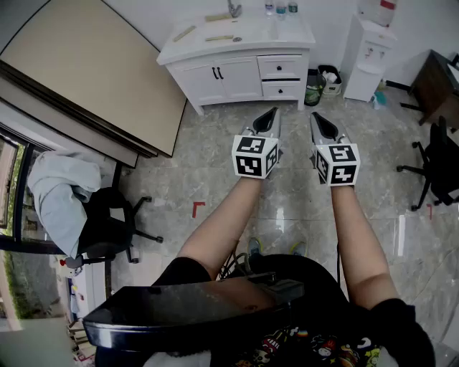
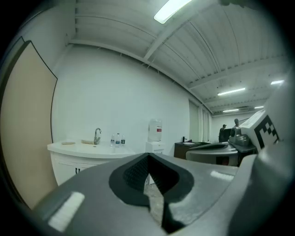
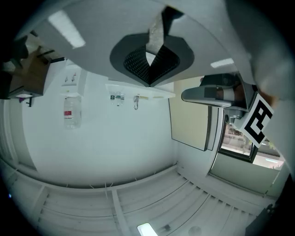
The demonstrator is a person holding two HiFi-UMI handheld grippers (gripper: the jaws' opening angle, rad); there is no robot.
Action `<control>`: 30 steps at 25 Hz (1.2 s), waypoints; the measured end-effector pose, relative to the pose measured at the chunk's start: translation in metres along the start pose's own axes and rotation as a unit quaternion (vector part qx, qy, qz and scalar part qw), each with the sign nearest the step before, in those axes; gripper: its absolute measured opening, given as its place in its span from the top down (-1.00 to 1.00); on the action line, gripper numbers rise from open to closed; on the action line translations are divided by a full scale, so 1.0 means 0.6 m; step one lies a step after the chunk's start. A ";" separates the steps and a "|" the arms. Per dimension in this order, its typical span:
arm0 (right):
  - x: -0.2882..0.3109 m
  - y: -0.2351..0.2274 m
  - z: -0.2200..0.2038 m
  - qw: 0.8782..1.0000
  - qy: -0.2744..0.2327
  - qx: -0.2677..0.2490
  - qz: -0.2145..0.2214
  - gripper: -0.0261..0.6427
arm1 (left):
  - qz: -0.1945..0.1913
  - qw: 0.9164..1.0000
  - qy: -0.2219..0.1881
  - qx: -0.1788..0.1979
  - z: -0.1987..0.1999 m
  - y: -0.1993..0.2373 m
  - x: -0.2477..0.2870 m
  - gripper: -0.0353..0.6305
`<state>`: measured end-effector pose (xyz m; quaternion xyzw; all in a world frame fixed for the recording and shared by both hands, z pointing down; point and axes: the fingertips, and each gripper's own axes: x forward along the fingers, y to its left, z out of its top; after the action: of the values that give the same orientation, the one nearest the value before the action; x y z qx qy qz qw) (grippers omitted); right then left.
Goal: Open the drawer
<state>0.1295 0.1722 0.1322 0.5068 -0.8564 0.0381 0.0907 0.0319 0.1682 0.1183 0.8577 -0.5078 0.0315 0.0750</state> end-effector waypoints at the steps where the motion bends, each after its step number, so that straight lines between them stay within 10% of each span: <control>1: 0.003 -0.007 0.001 1.000 -0.003 0.000 0.001 0.86 | 0.001 1.000 -0.001 0.000 0.000 -0.002 0.009 0.89; 17: 0.097 -0.096 -0.036 1.000 -0.008 0.009 0.025 0.86 | 0.025 1.000 0.017 -0.008 -0.050 0.009 0.128 0.89; 30: 0.510 -0.111 -0.068 0.998 0.014 0.034 -0.058 0.86 | -0.050 0.998 0.033 0.009 -0.058 0.364 0.400 0.89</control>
<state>0.0490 -0.1170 0.2296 0.5579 -0.8224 0.0691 0.0871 -0.0430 -0.1377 0.2053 0.8809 -0.4615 0.0608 0.0860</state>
